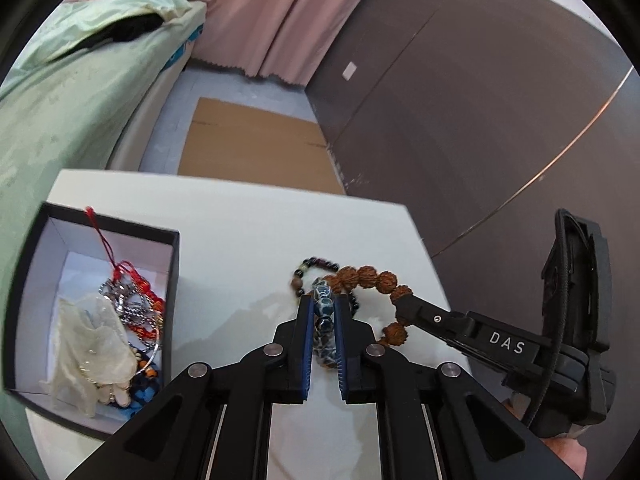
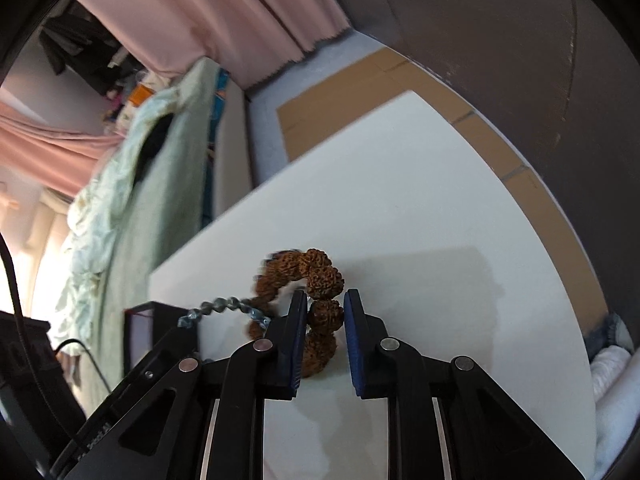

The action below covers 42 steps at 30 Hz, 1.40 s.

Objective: Organize jewelry
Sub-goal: 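Lower the rudraksha bracelet into the black box with the right gripper while the left lowers grey-blue beads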

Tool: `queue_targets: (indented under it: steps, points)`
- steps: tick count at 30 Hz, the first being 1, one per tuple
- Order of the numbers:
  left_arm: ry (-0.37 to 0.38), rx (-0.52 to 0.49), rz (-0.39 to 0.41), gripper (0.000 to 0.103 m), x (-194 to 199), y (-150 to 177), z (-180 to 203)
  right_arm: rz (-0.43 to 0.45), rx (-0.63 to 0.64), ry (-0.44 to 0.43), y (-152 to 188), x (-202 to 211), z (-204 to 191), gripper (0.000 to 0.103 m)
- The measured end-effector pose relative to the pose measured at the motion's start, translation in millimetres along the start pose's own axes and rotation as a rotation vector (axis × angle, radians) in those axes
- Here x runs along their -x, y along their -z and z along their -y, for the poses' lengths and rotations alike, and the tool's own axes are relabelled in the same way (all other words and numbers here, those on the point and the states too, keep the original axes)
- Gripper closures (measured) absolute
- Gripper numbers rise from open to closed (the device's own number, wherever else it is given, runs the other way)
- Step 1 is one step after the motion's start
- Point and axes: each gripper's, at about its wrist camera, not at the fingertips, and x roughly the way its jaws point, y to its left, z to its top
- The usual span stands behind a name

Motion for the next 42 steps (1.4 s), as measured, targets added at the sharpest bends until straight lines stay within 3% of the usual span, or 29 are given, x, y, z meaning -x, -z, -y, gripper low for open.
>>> queue_targets:
  steps: [7, 19, 29, 31, 33, 35, 42]
  points:
    - [0.016, -0.006, 0.091, 0.093, 44, -3, -3, 0.048, 0.005, -0.099, 8, 17, -19, 0.084]
    - [-0.005, 0.045, 0.172, 0.093, 91, -3, -34, 0.133, 0.055, -0.197, 26, 34, -58, 0.084]
    - [-0.035, 0.145, 0.170, 0.091, 104, -5, -70, 0.174, 0.088, -0.313, 40, 35, -95, 0.084]
    - [-0.039, 0.155, 0.170, 0.084, 107, -6, -74, 0.186, 0.088, -0.347, 42, 36, -102, 0.084]
    - [-0.047, 0.167, 0.192, 0.049, 113, -5, -80, 0.189, 0.089, -0.373, 44, 36, -110, 0.084]
    - [-0.062, 0.185, 0.228, 0.033, 122, -3, -86, 0.186, 0.093, -0.389, 47, 33, -117, 0.084]
    - [-0.089, 0.243, 0.272, 0.033, 146, -6, -110, 0.167, 0.123, -0.377, 55, 18, -136, 0.083]
